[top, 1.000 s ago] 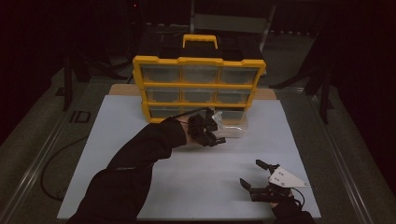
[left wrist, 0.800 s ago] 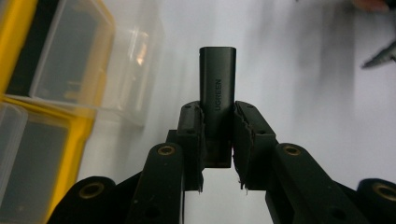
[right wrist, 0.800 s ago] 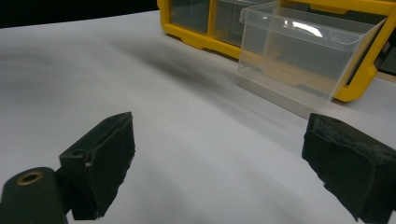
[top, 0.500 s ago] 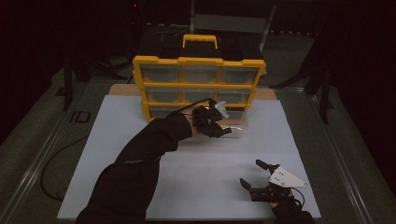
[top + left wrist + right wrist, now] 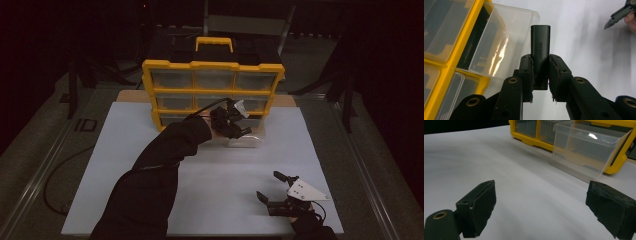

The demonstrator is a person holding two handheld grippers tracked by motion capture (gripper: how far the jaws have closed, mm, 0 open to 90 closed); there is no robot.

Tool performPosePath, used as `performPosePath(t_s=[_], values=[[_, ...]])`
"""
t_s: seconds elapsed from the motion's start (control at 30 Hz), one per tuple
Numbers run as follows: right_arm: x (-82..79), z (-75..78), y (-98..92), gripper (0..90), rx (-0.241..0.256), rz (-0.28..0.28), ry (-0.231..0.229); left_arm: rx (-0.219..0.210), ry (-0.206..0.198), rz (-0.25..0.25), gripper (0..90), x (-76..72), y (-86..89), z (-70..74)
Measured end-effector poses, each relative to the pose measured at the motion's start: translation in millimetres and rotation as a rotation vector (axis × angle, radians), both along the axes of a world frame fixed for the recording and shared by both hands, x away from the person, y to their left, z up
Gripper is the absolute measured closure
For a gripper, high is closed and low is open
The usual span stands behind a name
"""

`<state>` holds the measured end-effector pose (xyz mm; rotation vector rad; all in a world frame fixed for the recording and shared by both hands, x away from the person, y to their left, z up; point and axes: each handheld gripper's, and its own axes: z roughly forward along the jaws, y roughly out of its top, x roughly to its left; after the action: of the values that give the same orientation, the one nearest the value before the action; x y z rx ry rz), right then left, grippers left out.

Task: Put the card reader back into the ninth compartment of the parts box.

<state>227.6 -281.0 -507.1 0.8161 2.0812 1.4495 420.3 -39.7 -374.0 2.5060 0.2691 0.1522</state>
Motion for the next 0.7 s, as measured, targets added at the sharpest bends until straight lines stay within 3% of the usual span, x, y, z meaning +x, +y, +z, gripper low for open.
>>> performPosePath(t_s=[0.37,0.7], values=[[-0.6,0.3,0.0,9.5,-0.001,0.001,-0.004,-0.018,-0.022,0.034,74.5,14.9,-8.2,-6.2],[-0.6,0.0,0.5,9.5,0.003,0.004,-0.003,-0.006,-0.021,0.069,74.5,26.0,-14.8,-11.0]])
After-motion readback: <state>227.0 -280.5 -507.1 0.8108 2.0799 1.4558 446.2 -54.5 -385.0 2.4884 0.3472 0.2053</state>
